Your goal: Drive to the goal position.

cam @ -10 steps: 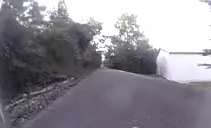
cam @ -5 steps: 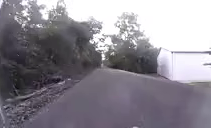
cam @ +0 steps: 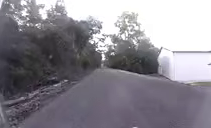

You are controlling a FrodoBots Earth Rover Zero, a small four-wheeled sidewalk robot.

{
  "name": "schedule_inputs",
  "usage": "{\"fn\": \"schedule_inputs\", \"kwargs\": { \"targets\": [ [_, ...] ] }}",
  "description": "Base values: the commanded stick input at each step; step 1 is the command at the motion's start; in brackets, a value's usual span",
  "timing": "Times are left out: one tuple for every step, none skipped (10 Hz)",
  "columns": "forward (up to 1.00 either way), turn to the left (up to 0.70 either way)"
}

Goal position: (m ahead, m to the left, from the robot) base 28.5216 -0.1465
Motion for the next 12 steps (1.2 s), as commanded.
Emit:
{"fn": "schedule_inputs", "kwargs": {
  "targets": [
    [0.7, 0.0],
    [0.7, 0.0],
    [0.7, 0.0],
    [0.7, 0.0],
    [0.7, 0.0],
    [0.7, 0.0],
    [0.7, 0.0],
    [0.7, 0.0],
    [0.7, 0.0],
    [0.7, 0.0],
    [0.7, 0.0],
    [0.7, 0.0]
  ]
}}
